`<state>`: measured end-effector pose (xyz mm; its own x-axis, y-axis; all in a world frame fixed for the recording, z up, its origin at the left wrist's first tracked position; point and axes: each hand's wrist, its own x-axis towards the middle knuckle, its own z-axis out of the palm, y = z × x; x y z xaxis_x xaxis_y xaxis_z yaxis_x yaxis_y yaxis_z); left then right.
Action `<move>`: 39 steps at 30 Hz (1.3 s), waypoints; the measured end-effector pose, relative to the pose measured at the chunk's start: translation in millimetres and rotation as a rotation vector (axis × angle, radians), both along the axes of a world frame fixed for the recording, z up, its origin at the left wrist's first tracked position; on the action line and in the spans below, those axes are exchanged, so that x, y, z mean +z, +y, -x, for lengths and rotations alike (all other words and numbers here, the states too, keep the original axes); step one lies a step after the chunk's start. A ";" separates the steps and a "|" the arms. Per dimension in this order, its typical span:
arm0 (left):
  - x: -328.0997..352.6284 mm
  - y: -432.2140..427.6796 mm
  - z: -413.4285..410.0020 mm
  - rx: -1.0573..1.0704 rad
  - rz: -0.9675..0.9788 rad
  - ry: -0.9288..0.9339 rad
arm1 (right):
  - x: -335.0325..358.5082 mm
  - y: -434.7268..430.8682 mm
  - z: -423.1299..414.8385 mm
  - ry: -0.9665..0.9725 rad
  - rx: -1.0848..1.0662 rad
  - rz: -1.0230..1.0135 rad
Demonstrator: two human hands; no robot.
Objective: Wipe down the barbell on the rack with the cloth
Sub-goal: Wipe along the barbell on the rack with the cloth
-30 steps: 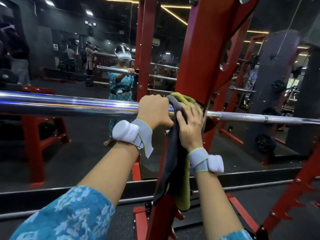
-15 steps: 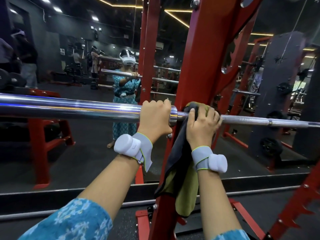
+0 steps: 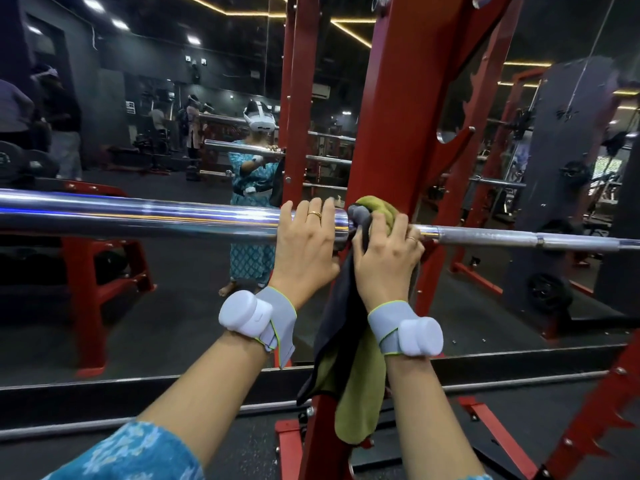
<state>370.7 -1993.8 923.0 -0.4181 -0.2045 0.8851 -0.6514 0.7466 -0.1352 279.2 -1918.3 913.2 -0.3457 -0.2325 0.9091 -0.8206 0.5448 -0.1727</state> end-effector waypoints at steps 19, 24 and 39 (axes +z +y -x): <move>16.3 48.2 83.2 -0.004 -0.055 -0.114 | 42.9 80.3 116.2 0.126 0.403 -0.346; 10.6 37.6 85.1 -0.001 0.011 -0.061 | 38.5 86.3 125.7 -0.142 0.487 -0.441; 12.7 36.1 83.0 -0.055 -0.001 -0.083 | 17.7 79.0 105.2 -0.244 0.285 -0.161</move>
<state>287.7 -1957.7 935.8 -0.5011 -0.1801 0.8465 -0.5956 0.7813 -0.1864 174.0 -1839.3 930.9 -0.4478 -0.4831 0.7524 -0.8881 0.3376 -0.3118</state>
